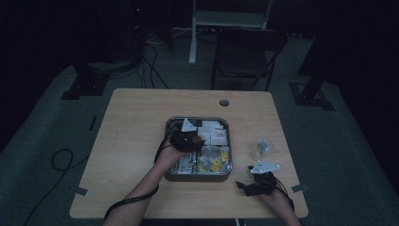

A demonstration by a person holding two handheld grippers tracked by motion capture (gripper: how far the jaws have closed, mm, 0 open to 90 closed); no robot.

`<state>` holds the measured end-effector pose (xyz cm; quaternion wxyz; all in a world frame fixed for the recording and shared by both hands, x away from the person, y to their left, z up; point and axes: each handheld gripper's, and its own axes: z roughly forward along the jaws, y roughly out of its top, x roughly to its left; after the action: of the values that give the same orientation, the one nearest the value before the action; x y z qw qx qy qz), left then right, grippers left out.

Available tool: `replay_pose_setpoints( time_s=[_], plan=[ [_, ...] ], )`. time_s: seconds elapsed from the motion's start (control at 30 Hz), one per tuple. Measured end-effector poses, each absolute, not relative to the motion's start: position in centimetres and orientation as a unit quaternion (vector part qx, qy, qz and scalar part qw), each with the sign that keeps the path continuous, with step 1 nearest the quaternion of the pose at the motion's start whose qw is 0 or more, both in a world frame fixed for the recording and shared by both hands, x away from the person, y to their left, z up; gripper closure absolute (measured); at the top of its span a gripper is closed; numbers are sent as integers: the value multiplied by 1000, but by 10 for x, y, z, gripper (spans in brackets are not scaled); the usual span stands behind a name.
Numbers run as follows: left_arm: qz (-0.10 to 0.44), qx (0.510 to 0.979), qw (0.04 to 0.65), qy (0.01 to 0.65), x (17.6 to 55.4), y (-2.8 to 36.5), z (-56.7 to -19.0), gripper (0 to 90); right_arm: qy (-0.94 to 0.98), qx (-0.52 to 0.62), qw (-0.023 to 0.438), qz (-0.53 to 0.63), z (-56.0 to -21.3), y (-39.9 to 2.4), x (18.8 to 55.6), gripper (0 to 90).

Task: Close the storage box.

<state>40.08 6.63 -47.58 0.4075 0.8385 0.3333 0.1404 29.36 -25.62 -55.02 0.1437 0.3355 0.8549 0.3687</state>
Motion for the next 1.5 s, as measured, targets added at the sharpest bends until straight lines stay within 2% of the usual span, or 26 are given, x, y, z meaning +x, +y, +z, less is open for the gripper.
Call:
replay_pose_setpoints(
  time_s=[0.07,0.1,0.17,0.2,0.3,0.37,0.47,0.5,1.1,1.5],
  plan=[
    [129,833,418,338,402,71,-475,361,855,336,143,369,-550,-256,294,139],
    [126,833,421,336,401,73,-475,294,855,336,143,369,-550,-256,294,139],
    [122,834,426,328,400,75,-476,256,855,336,143,369,-550,-256,294,139],
    [122,836,424,326,399,76,-476,206,855,336,143,369,-550,-256,294,139],
    [123,833,426,331,397,78,-476,165,855,336,143,369,-550,-256,294,139],
    [122,832,423,337,396,80,-475,93,855,336,144,369,-550,-256,294,139],
    [129,825,427,346,394,85,-473,79,855,336,143,369,-550,-256,294,139],
    [132,822,429,349,393,87,-472,4,855,336,143,369,-550,-256,294,139],
    [178,789,442,388,382,134,-460,4,855,336,144,369,-550,-256,294,139],
    [195,774,439,413,370,174,-466,5,855,336,143,369,-550,-256,294,139]
  ],
)
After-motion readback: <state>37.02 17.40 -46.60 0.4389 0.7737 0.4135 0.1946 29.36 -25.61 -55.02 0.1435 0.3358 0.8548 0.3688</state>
